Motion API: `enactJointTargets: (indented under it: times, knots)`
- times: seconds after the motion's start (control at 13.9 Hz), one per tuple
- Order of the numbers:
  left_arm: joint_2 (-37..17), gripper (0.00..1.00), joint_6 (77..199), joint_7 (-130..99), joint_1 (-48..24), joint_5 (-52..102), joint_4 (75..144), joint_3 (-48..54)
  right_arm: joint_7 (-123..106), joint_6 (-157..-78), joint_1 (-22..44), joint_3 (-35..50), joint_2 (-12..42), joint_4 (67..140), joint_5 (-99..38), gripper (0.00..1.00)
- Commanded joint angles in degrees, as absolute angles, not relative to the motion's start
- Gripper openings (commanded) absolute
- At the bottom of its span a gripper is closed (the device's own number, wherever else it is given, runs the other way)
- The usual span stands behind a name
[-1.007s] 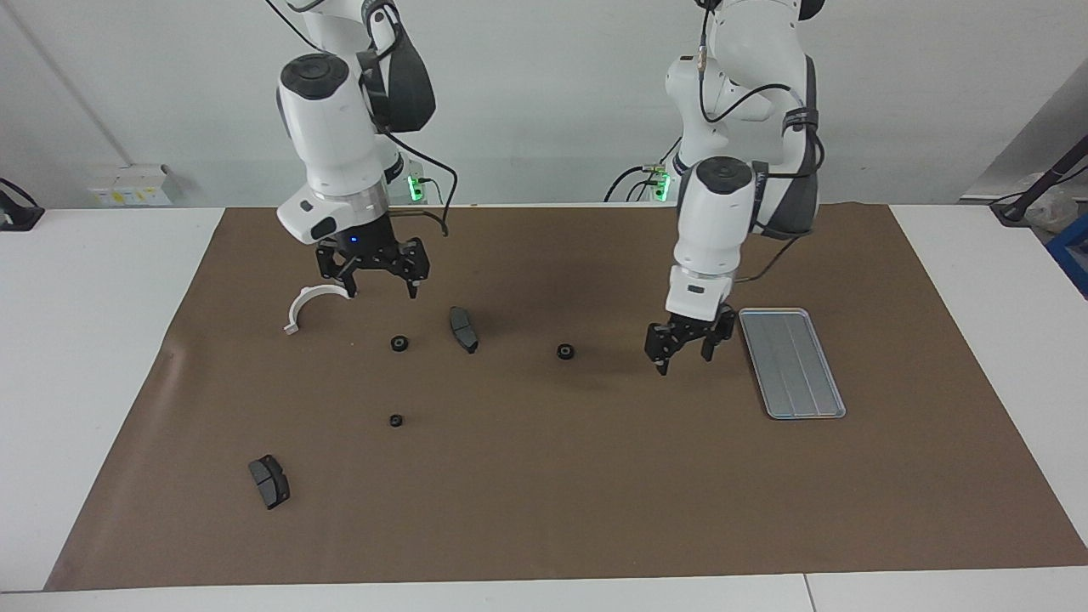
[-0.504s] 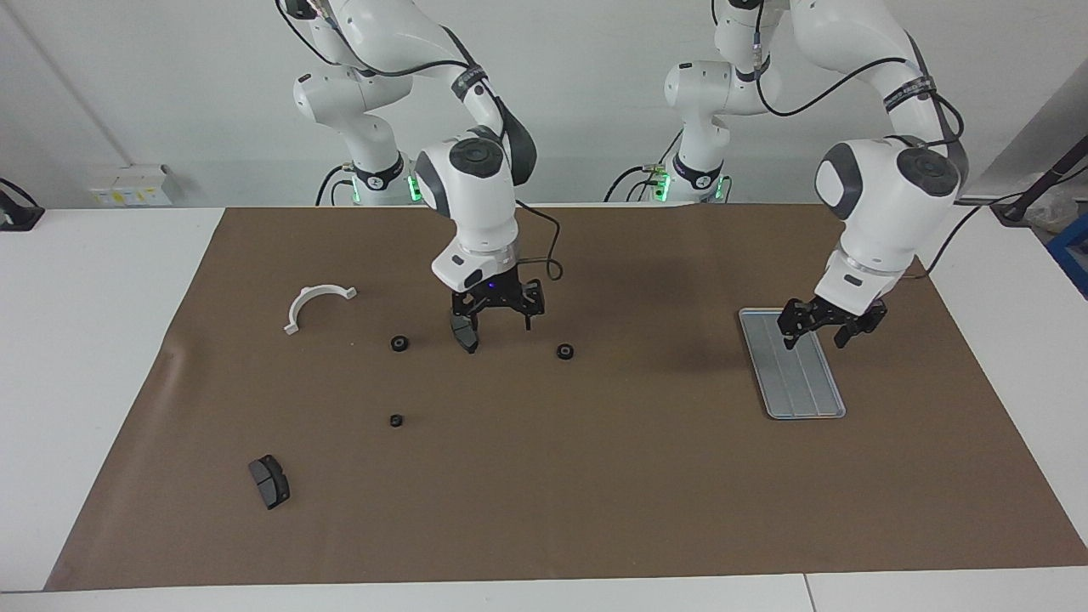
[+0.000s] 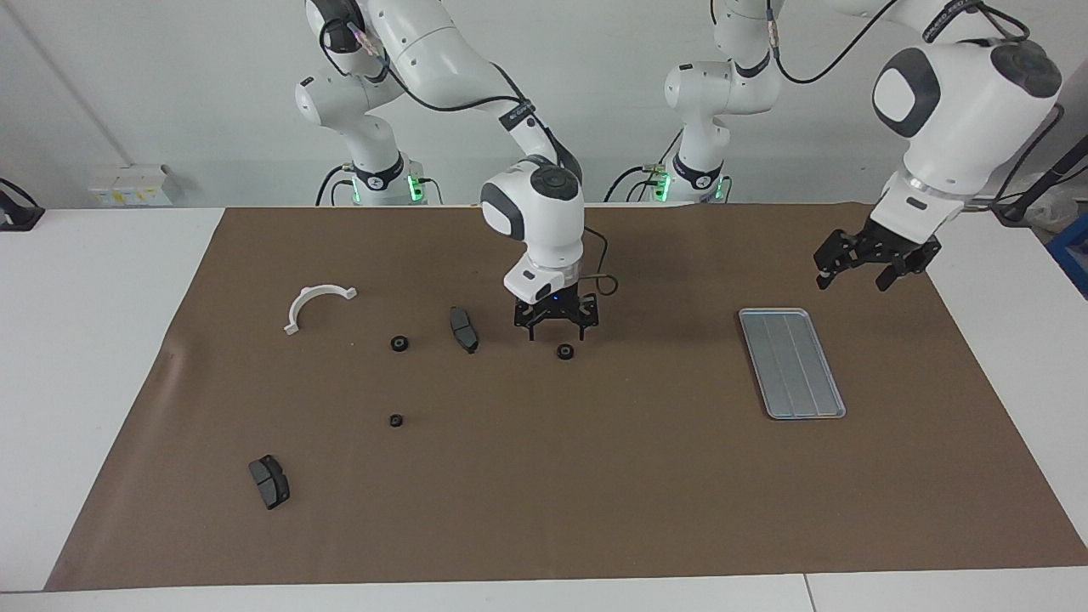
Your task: Place bearing gear from tray to pile
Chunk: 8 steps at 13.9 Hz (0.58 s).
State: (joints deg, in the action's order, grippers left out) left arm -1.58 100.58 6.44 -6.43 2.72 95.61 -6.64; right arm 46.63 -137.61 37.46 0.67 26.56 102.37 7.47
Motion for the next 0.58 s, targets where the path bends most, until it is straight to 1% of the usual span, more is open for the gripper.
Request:
enactJointTargets:
  times: [0.0, 0.14, 0.22, 0.29, 0.43, 0.5]
  knots:
    - [1.3, 1.0, 98.5, 7.1, -6.7, 3.8, 96.7, -6.5, 47.5, -139.7, 37.7, 0.4, 30.1, 99.4, 9.7, 1.0]
    - [1.6, 1.0, 97.7, 6.9, -6.7, 3.8, 96.9, -6.5, 47.5, -139.8, 37.7, 0.4, 31.4, 97.7, 11.2, 0.96]
    - [1.6, 1.0, 97.8, 6.9, -6.7, 3.8, 96.9, -6.5, 47.5, -139.7, 37.7, 0.4, 31.3, 98.0, 11.3, 0.91]
    - [1.6, 1.0, 98.0, 6.9, -6.7, 3.8, 96.9, -6.5, 47.5, -139.3, 37.9, 0.4, 31.2, 98.1, 11.4, 0.89]
    - [1.7, 1.0, 98.3, 6.6, -6.8, 3.7, 97.2, -6.5, 47.5, -139.2, 38.1, 0.4, 31.2, 98.4, 11.4, 0.76]
    - [1.7, 1.0, 99.0, 6.3, -6.8, 3.7, 97.6, -6.5, 47.4, -139.1, 38.1, 0.4, 31.1, 98.4, 11.4, 0.71]
